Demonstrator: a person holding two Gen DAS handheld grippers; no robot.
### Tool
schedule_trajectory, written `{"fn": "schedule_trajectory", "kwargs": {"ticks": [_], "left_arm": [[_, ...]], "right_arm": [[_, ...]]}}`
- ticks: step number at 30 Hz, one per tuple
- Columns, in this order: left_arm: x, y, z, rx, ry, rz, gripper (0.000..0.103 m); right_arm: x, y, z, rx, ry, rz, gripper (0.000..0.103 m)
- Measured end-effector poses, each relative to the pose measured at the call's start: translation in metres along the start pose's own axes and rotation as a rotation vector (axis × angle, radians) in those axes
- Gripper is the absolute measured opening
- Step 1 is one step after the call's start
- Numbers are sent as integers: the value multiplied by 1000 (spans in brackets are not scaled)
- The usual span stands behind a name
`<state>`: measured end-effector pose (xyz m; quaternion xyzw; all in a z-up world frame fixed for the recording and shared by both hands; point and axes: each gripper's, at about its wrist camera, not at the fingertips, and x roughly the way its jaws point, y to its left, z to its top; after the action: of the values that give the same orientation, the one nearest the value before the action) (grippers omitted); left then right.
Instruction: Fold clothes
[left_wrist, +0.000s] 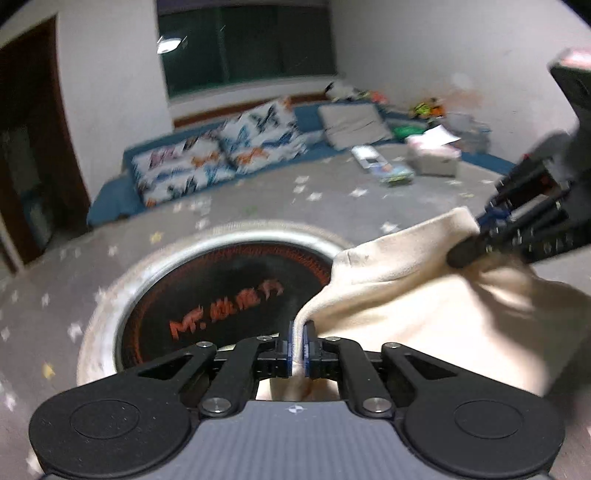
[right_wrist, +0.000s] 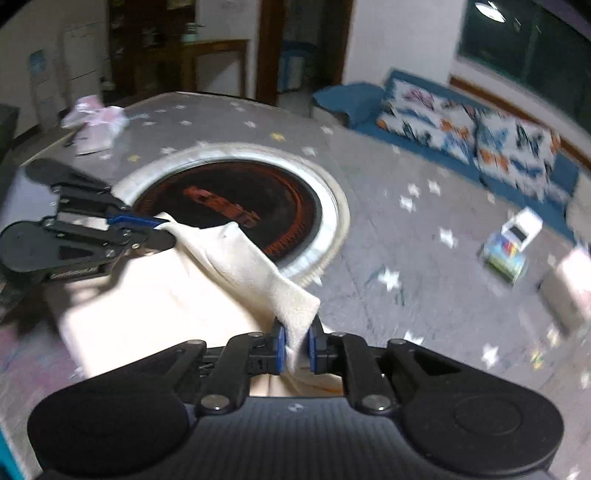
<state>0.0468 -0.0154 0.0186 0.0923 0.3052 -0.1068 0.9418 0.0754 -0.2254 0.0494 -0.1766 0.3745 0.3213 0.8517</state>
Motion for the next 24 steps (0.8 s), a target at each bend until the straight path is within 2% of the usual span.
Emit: {"fn": "schedule_trajectory", "kwargs": {"ticks": [1, 3, 4, 7, 9, 12, 16, 20, 24], "left_arm": [[4, 1, -1, -5, 2, 14, 12], [8, 3, -3, -18, 10, 42, 21], [9, 4, -3, -26, 12, 53, 21], [5, 12, -1, -63, 12, 84, 21], [-3, 15, 2, -92, 8, 88, 20], [-16, 9, 8, -116, -16, 23, 19], [-17, -8, 18, -141, -16, -103, 18], [4, -22, 22, -151, 23, -109, 17], [22, -24, 21, -186, 58, -85, 17]], "right_arm": [[8, -3, -3, 28, 2, -4, 14], [17, -10, -8, 80, -6, -35, 25], [18, -14, -11, 112, -14, -35, 27], [7, -25, -16, 194, -55, -56, 28], [-5, -27, -17, 201, -81, -64, 28], [-19, -24, -18, 186, -97, -58, 28], [-20, -17, -16, 173, -88, -22, 22], [-3, -12, -15, 181, -66, -18, 22], [11, -11, -14, 174, -65, -48, 22]]}}
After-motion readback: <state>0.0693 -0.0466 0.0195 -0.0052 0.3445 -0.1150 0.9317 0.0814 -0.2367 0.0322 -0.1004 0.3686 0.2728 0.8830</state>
